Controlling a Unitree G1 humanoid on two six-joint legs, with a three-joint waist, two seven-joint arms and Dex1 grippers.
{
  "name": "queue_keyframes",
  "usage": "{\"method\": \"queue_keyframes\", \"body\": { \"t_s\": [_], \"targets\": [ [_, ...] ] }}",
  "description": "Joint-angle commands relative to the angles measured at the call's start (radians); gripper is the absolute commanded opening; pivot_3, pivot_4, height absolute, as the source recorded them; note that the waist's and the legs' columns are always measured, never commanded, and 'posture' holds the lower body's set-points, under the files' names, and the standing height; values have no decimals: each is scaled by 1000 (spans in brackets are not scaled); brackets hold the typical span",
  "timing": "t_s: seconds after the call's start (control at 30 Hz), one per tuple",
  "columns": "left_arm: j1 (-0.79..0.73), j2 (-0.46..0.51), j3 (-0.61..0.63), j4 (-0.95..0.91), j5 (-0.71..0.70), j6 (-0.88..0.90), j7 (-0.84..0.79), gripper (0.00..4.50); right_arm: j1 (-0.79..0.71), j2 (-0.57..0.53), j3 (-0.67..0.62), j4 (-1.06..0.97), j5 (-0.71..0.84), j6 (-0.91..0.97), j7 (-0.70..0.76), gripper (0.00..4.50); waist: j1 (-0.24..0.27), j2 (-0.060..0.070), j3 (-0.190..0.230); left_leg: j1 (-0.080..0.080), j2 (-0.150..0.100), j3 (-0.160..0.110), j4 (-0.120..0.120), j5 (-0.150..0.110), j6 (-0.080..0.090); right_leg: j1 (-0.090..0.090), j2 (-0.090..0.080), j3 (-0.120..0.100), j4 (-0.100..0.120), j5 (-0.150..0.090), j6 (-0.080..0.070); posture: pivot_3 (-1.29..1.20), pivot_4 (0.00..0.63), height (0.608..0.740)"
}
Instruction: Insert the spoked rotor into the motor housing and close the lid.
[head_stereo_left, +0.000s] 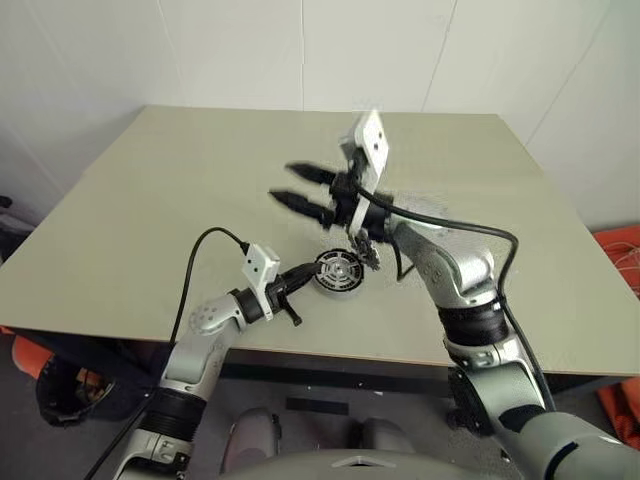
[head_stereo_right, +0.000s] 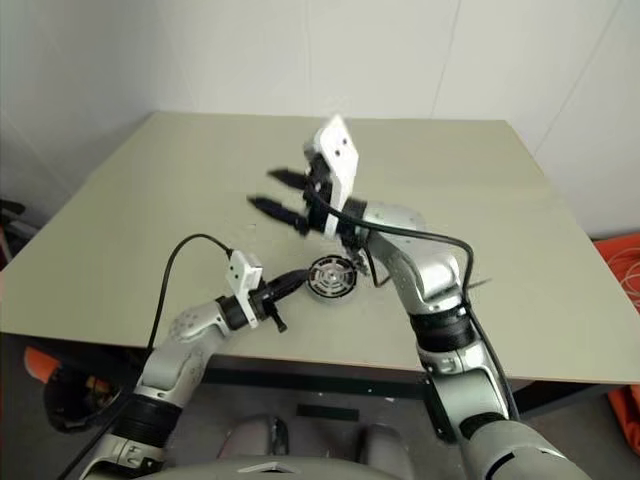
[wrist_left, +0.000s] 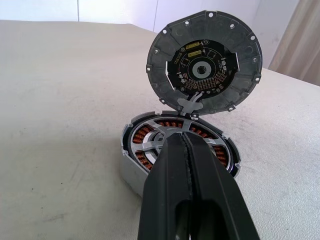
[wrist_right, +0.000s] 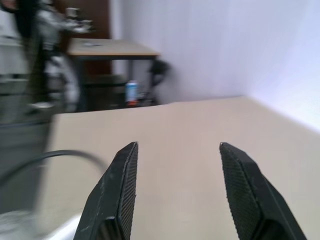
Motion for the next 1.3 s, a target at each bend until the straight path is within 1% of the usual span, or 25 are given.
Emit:
{"method": "queue_keyframes", "body": {
  "t_s": [0.03, 0.1, 0.2, 0.3, 0.37, 0.47, 0.6, 0.77, 0.93, 1.03, 1.17, 1.2, 1.23, 1.27, 1.3],
  "targets": [
    [-6, 3, 5, -42, -7, 1, 2, 0, -50, -53, -18, 131, -175, -193, -120, 2925, 0, 0, 0, 0, 0, 0, 0, 0, 0, 0, 0, 0, 0, 0, 0, 0, 0, 740],
    [-6, 3, 4, -43, -7, 4, 1, 0, -63, -99, -6, 213, -255, -247, -160, 2925, -1, 0, 0, -1, -1, 0, 0, 0, 0, 0, 0, 0, -1, 0, 0, 0, 0, 740],
    [-8, 5, 5, -43, -8, 6, 0, 0, -63, -168, 23, 301, -355, -272, -182, 2925, -3, 0, 0, -2, -1, 0, 0, 0, 0, -1, 0, 0, -1, 0, 0, 0, 0, 740],
    [-9, 7, 6, -43, -8, 7, -1, 0, -26, -254, 62, 342, -410, -283, -111, 2925, -5, 0, 0, -5, 0, 0, 0, 0, 1, -4, 0, 0, 0, 0, 0, 0, 0, 740],
    [-9, 9, 7, -44, -7, 8, -2, 0, 4, -300, 85, 340, -418, -284, -39, 2925, -4, 0, 0, -6, 0, 0, 0, -1, 2, -4, 0, 0, -1, 0, 0, 0, 0, 740],
    [-9, 13, 7, -44, -8, 8, -4, 0, 58, -352, 102, 310, -399, -309, 75, 2925, -5, 0, 0, -6, 0, 0, 1, -2, 4, -4, 0, 0, -1, 0, 0, 0, 0, 740],
    [-9, 16, 7, -43, -8, 9, -7, 0, 120, -369, 84, 262, -334, -330, 187, 2925, -5, 0, 0, -6, 0, 0, 4, -5, 8, -3, 0, 0, 0, 0, 0, 0, 0, 740],
    [-8, 21, 9, -41, -9, 9, -12, 0, 204, -340, 55, 143, -220, -276, 265, 2925, -5, 0, 0, -5, 2, 0, 7, -5, 9, -3, 0, 0, 3, 1, -1, 0, 0, 740],
    [-5, 25, 10, -42, -9, 9, -14, 0, 239, -295, 34, 32, -136, -190, 274, 2925, -5, 0, 0, -4, 2, 0, 11, -5, 9, -1, 0, 0, 5, 1, -1, 0, 0, 740],
    [-3, 30, 11, -43, -10, 9, -15, 0, 254, -274, 37, -13, -108, -140, 273, 2288, -4, 0, 0, -3, 3, 0, 12, -5, 9, -1, 0, 0, 7, 1, -1, 0, 0, 740],
    [-3, 34, 11, -44, -11, 10, -17, 0, 280, -242, 59, -33, -105, -97, 245, 950, -3, 0, 0, -3, 3, 0, 14, -5, 9, 0, 0, 0, 8, 1, -1, 0, 0, 740],
    [-3, 34, 11, -45, -11, 10, -17, 0, 286, -232, 63, -33, -107, -88, 236, 508, -3, 0, 0, -3, 3, 0, 14, -5, 9, 0, 0, 0, 8, 1, -1, 0, 0, 740],
    [-3, 35, 10, -46, -11, 10, -16, 0, 291, -223, 66, -33, -109, -83, 230, 186, -3, 0, 0, -3, 3, 0, 14, -5, 9, 0, 0, 0, 8, 1, 0, 0, 0, 740],
    [-3, 36, 11, -46, -11, 11, -16, 0, 298, -211, 71, -32, -110, -74, 222, 30, -3, 0, 0, -3, 3, 0, 14, -5, 9, 0, 0, 0, 8, 1, 0, 0, 0, 740],
    [-3, 36, 11, -47, -11, 11, -16, 0, 303, -202, 75, -30, -111, -68, 217, 30, -3, 0, 0, -3, 3, 0, 14, -5, 9, 0, 0, 0, 8, 1, 0, 0, 0, 740]
  ]
}}
